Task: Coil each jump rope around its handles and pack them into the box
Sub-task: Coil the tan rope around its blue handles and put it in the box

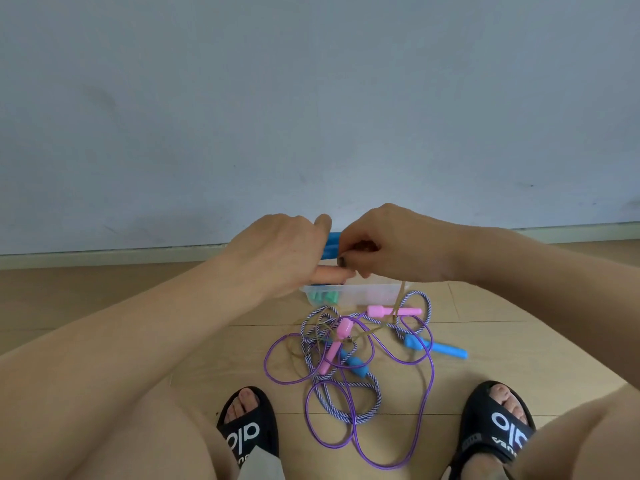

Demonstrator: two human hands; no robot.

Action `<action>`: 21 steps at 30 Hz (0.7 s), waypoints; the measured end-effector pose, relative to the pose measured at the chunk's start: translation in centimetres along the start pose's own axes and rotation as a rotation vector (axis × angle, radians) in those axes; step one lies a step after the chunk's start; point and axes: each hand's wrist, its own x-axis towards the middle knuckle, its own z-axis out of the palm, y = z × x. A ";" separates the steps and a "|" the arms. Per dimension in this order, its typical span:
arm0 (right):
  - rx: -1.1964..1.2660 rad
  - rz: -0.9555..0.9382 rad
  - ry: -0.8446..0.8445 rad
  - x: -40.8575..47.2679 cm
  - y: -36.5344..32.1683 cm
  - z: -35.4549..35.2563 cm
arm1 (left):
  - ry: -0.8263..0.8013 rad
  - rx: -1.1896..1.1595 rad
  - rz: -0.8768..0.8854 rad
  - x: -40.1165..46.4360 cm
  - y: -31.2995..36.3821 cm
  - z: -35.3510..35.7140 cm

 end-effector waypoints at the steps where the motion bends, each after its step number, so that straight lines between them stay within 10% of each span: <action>1: 0.043 0.010 0.007 -0.1 0.1 -0.2 | 0.013 0.009 0.012 0.0 0.0 -0.1; 21: 0.663 0.190 0.254 2.5 0.9 0.9 | 0.297 -0.423 0.205 -1.7 1.2 -1.9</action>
